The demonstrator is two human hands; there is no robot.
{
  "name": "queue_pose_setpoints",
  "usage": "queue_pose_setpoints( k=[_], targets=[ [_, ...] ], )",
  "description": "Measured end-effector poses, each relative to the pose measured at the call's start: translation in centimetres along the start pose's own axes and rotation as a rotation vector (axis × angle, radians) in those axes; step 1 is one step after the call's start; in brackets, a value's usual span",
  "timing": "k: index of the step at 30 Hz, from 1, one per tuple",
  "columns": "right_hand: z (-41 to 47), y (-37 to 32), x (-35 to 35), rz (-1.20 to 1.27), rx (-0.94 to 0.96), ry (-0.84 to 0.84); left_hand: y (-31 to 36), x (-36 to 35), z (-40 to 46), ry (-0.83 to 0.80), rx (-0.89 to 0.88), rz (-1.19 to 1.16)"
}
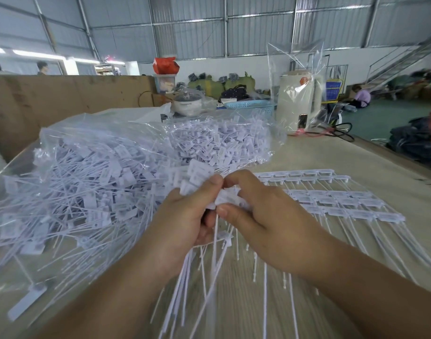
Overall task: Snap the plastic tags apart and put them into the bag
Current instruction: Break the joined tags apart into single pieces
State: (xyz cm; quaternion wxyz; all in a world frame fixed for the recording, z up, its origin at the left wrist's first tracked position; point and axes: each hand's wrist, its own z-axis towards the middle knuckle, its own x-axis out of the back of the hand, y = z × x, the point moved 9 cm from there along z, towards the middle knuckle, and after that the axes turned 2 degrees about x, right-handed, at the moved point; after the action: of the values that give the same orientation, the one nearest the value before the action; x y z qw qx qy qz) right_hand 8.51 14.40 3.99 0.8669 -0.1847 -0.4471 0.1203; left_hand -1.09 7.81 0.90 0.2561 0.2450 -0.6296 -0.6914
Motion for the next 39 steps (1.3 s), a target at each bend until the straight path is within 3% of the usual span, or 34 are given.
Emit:
queue_pose_setpoints(
  k=[7, 13, 22, 30, 39],
  targets=[
    [-0.2, 0.1, -0.5, 0.049, -0.002, -0.01, 1.7, -2.6, -0.8, -0.204, -0.168, 0.077],
    [-0.2, -0.7, -1.0, 0.169, 0.016, -0.059, 0.5, -1.0, 0.3, -0.125, -0.104, 0.15],
    [0.0, 0.6, 0.2, 0.058, -0.055, -0.085, 0.9, 1.4, 0.7, 0.02, -0.116, 0.175],
    [-0.1, 0.6, -0.3, 0.023, -0.03, -0.175, 1.3, 0.0, 0.1, -0.116, -0.116, 0.126],
    [0.1, 0.7, 0.3, 0.06, -0.063, -0.076, 1.0, 0.1, 0.2, -0.044, -0.067, -0.008]
  ],
)
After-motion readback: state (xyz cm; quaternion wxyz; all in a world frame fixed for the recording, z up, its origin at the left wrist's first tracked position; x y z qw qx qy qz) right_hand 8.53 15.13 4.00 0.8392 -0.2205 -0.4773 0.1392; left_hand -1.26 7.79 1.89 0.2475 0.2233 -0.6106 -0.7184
